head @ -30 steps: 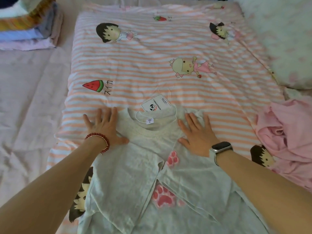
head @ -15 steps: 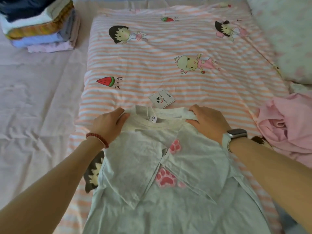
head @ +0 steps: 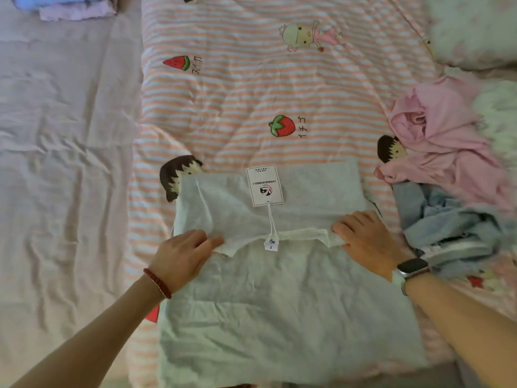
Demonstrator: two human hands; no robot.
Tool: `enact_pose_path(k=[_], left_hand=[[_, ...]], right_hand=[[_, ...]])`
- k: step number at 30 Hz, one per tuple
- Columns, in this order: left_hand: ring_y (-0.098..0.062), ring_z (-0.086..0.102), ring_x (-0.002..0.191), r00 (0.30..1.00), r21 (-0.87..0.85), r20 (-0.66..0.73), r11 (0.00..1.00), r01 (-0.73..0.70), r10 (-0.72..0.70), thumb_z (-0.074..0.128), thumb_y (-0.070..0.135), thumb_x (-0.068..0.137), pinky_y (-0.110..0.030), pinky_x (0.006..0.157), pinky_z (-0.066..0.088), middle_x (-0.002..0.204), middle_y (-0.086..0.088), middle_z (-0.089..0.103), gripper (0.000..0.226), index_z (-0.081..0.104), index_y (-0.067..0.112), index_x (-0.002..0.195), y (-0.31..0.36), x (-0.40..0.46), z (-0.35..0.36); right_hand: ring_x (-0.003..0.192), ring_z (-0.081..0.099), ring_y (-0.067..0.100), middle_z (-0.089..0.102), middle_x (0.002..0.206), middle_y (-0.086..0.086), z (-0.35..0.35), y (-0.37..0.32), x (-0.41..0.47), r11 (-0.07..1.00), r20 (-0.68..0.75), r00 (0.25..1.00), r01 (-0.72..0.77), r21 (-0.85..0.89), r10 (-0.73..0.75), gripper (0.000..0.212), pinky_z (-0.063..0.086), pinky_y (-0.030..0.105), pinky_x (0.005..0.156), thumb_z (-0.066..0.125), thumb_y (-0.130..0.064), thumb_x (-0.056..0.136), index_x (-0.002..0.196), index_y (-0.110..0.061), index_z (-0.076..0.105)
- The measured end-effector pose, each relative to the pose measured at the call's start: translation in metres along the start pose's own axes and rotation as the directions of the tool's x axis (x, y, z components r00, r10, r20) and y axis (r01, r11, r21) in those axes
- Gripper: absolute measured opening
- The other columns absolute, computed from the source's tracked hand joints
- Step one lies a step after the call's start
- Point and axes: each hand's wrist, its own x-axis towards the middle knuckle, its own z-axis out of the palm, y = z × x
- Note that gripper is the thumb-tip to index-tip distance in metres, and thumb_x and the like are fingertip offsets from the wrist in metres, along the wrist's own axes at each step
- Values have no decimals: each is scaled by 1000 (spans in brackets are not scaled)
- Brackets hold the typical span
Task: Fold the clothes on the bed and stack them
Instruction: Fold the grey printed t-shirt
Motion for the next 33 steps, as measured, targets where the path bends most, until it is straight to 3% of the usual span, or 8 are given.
enact_pose_path(k=[5, 8, 12, 15, 18, 23, 27, 33], left_hand=[[-24, 63, 66, 942, 34, 323, 996, 83, -89, 68, 27, 75, -28, 55, 52, 83, -7, 62, 24, 70, 28, 99, 24, -30, 13], [-23, 58, 96, 795, 39, 564, 969, 244, -223, 51, 50, 85, -32, 81, 47, 104, 1, 60, 30, 69, 34, 103, 30, -24, 11], [-31, 60, 70, 938, -45, 108, 941, 336, -329, 41, 28, 85, -36, 57, 50, 79, -10, 64, 38, 70, 8, 74, 19, 6, 4], [-39, 52, 104, 740, -51, -22, 740, 671, -673, 45, 23, 90, -50, 82, 45, 115, -20, 56, 32, 63, 5, 110, -11, 42, 3], [-37, 43, 118, 517, -147, 170, 497, 855, -839, 38, 30, 96, -49, 98, 37, 131, -19, 48, 38, 50, 9, 125, -52, 73, 9], [-30, 49, 91, 490, -117, 170, 476, 872, -855, 32, 35, 96, -38, 79, 42, 98, -7, 47, 36, 55, 8, 100, -73, 75, 21], [-17, 43, 57, 285, -262, 94, 252, 932, -954, 42, 41, 93, -26, 50, 30, 67, -3, 48, 38, 50, 8, 77, -69, 58, 23], [-10, 44, 60, 201, -514, 71, 137, 847, -977, 53, 26, 91, -20, 55, 36, 63, 5, 50, 23, 58, 8, 77, -57, 68, 22]], right_hand=[[71, 62, 29, 63, 81, 7, 9, -15, -46, 1000, 227, 974, -14, 27, 8, 49, 51, 39, 59, 81, -4, 49, 94, -17, 71], [73, 62, 28, 63, 82, 6, 6, -21, -49, 997, 208, 978, -39, 65, 24, 29, 47, 39, 64, 56, -22, 68, 92, -17, 73], [79, 62, 30, 65, 88, 8, 2, -32, -14, 983, 14, 990, -141, 115, 141, 35, 34, 36, 73, 40, -20, 76, 89, -11, 71], [101, 59, 34, 62, 107, 13, 5, -26, 34, 962, -65, 963, -252, 107, 260, 34, 35, 42, 88, 42, -14, 84, 109, -7, 64], [128, 40, 34, 48, 133, 16, 14, -3, 80, 916, 59, 920, -392, 87, 388, 40, 24, 51, 108, 45, -12, 92, 131, -7, 47], [123, 41, 28, 51, 129, 11, 33, 39, 111, 897, 272, 862, -442, -8, 427, 41, 17, 45, 110, 33, -31, 96, 134, -18, 42], [99, 50, 32, 58, 107, 13, 35, 47, 111, 887, 146, 876, -460, -38, 460, 33, 31, 41, 88, 37, -29, 96, 117, -10, 54], [96, 49, 31, 56, 103, 13, 37, 39, 109, 860, 115, 852, -509, -45, 511, 27, 28, 40, 86, 40, -25, 97, 112, -7, 54]])
